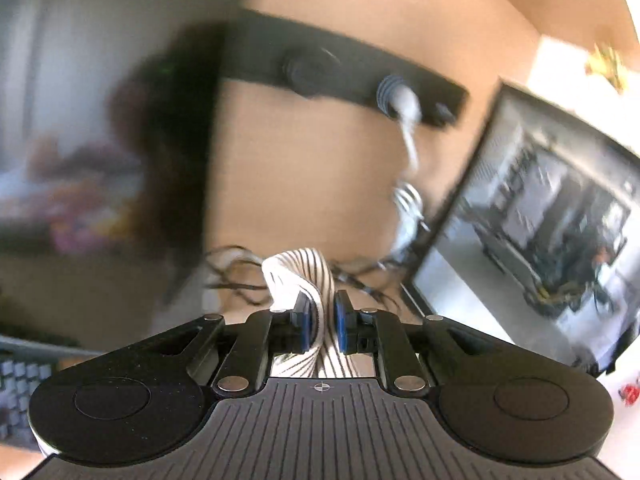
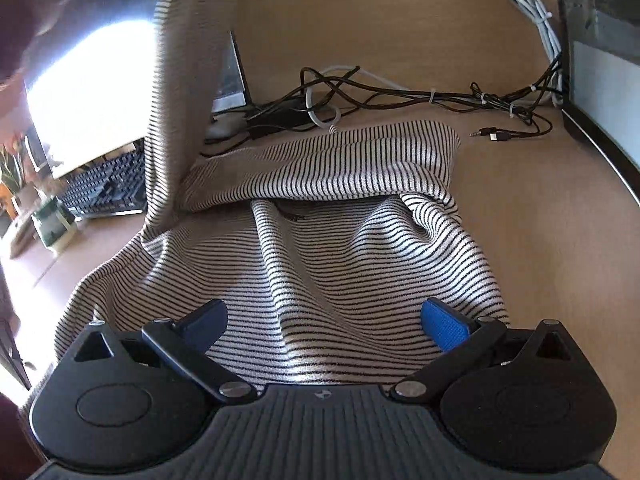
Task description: Fold clothes
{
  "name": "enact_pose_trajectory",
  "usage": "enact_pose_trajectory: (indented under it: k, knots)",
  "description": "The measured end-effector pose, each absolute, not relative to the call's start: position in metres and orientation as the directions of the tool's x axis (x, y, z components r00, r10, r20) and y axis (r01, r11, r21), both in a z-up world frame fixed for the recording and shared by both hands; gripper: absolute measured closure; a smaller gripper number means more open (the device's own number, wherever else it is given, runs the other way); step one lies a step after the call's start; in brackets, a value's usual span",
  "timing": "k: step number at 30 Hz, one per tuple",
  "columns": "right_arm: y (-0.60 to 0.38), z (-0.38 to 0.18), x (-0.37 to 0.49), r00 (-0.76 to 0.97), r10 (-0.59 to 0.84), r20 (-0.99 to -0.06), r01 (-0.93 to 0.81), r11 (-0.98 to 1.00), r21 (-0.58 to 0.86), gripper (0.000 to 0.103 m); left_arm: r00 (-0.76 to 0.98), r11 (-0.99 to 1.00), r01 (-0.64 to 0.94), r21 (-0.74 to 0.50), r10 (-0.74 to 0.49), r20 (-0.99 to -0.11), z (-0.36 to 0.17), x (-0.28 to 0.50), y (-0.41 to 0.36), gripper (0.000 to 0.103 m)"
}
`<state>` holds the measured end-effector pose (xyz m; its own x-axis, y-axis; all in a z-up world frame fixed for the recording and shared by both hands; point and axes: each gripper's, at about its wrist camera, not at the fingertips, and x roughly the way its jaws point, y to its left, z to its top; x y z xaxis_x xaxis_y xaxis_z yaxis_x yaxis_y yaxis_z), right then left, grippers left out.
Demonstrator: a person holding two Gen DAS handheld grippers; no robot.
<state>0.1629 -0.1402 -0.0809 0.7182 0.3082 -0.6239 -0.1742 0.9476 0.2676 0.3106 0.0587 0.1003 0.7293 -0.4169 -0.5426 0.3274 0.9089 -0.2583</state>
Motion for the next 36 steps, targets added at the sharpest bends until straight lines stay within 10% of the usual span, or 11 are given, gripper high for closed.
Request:
enact_pose_trajectory:
  k: [22,36]
  knots:
    - [-0.125,-0.083,0.167,0.708,0.265,-0.654,-0.181,0.964,0.195,0.0,0.669,0.985,0.128,-0.114,-0.171,-0.723,0.023,0.273,0.154,0.012]
    - [-0.112,-0.079,0.18,0.653,0.191,-0.733,-0.223,0.973,0.055,0.0,0.57,0.982,0.156,-0.107,-0.178,-0.802,-0.051,0.256,0.158,0.006]
